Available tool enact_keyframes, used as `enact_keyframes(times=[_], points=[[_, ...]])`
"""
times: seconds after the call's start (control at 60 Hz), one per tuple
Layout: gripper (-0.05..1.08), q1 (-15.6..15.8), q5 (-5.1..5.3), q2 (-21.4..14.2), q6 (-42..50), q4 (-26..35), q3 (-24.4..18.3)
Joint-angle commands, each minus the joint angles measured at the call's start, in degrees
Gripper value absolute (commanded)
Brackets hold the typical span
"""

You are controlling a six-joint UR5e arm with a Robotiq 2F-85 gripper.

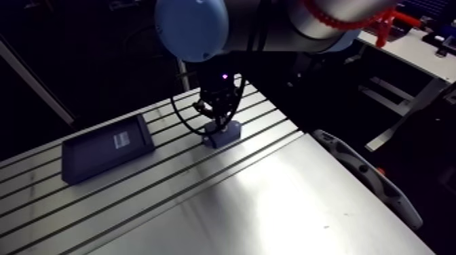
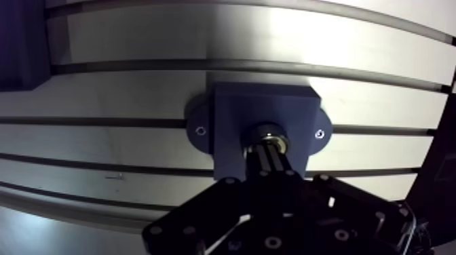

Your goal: Pick up the bearing and press it into the housing until flush.

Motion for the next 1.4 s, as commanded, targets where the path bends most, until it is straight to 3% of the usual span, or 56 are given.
enact_keyframes(times=[0.017, 1.4], points=[[1.07, 0.0, 0.02, 0.24, -0.02, -0.29, -0.05], [1.07, -0.08, 0.11, 0.07, -1.33, -2.09, 0.74]])
